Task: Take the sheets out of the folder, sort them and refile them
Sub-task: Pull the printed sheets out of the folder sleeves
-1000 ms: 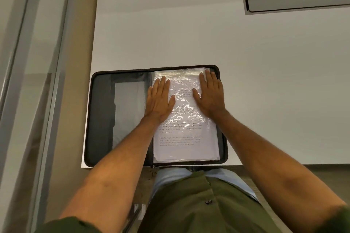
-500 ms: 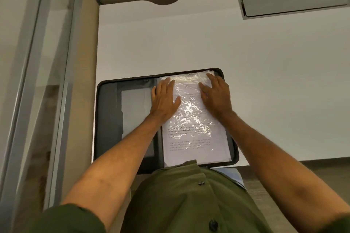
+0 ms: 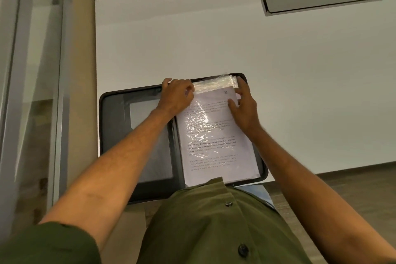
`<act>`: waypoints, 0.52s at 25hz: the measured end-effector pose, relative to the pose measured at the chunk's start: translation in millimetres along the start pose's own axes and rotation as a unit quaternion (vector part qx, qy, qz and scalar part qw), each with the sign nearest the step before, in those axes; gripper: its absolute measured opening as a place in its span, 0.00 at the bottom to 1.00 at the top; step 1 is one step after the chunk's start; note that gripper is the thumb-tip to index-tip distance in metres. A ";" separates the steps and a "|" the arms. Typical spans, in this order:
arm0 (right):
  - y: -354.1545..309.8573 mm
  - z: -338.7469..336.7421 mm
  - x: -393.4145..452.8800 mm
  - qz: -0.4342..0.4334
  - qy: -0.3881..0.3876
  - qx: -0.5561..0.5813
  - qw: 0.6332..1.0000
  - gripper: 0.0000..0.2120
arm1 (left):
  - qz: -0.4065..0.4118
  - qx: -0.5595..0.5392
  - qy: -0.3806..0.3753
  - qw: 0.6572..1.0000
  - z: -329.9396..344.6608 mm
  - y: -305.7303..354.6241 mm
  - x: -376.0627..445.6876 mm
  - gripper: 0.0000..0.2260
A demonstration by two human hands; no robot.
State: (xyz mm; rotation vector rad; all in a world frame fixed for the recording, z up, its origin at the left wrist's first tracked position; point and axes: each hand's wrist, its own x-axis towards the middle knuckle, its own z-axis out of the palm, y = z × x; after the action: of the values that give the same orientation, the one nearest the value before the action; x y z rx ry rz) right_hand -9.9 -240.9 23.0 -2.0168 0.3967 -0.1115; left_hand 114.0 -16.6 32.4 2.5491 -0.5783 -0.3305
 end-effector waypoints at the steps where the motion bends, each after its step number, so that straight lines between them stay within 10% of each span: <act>1: -3.7 -0.4 -1.2 0.040 0.005 0.022 0.999 0.29 | -0.005 -0.019 -0.013 1.000 -4.9 1.2 5.8 0.10; 7: 1.0 -0.2 -4.0 0.147 0.010 0.104 0.984 0.12 | -0.039 -0.035 -0.127 0.990 -25.1 2.9 40.0 0.21; 13: 2.1 2.7 -3.2 0.145 0.020 0.143 0.979 0.08 | -0.002 -0.048 -0.280 0.959 -25.5 6.5 63.5 0.08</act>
State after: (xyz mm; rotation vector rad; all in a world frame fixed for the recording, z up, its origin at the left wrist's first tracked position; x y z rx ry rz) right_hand -12.7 -238.5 20.2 -1.6580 0.6567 -0.0253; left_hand 176.3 -40.2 49.6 2.3509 -0.7339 -1.0728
